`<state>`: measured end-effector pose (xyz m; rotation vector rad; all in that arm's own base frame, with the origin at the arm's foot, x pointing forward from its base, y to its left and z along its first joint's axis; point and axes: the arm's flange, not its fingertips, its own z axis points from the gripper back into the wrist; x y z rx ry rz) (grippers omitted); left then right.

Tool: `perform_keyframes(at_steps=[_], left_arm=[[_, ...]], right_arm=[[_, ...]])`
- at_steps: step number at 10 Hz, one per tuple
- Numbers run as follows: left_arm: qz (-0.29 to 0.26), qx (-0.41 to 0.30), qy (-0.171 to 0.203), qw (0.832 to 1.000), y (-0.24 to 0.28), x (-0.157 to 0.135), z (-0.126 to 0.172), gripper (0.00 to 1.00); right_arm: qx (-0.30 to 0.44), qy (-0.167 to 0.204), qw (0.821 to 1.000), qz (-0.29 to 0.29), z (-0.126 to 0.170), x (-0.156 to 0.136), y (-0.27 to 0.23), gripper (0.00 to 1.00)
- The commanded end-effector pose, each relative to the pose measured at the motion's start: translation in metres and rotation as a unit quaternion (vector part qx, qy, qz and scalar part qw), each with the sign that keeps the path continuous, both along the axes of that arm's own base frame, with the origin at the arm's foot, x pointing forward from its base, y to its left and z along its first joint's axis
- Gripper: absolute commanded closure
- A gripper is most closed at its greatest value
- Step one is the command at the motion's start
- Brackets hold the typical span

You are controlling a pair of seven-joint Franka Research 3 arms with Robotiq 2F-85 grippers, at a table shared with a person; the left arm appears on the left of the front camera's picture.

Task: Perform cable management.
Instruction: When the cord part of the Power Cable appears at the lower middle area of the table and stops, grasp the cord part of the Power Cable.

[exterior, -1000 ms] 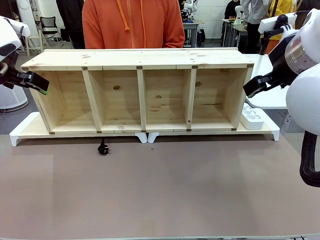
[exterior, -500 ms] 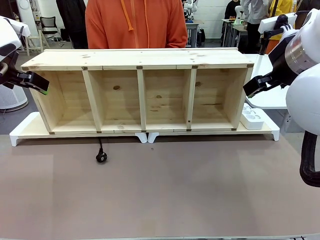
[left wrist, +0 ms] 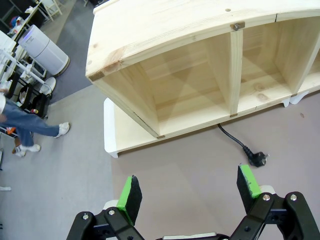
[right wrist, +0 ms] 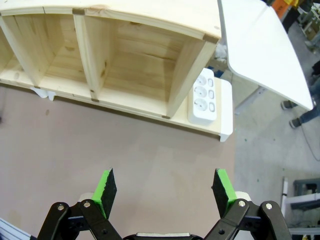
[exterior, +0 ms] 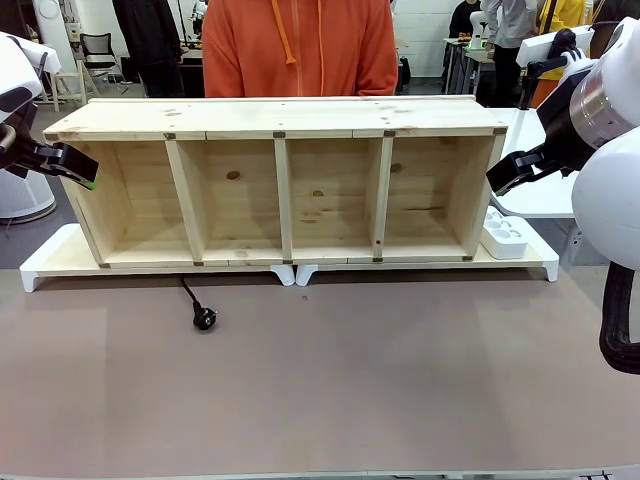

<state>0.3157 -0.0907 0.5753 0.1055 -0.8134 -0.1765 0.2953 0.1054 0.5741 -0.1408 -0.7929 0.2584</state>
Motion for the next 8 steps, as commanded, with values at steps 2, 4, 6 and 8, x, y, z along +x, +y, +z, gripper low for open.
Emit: perform_keyframes(at_steps=[2,4,6,8], left_arm=[[0.001,0.000,0.001,1.000,-0.0007,0.0004,-0.0007,0.00],[0.001,0.000,0.001,1.000,-0.0007,0.0004,-0.0007,0.00],[0.001,0.000,0.001,1.000,-0.0007,0.0004,-0.0007,0.00],[0.001,0.000,0.001,1.000,-0.0007,0.0004,-0.0007,0.00]], right_arm=[[-0.001,0.000,1.000,0.000,-0.0002,0.0000,0.0007,0.00],[-0.001,0.000,1.000,0.000,-0.0002,0.0000,0.0007,0.00],[-0.001,0.000,1.000,0.000,-0.0002,0.0000,0.0007,0.00],[-0.001,0.000,1.000,0.000,-0.0002,0.0000,0.0007,0.00]])
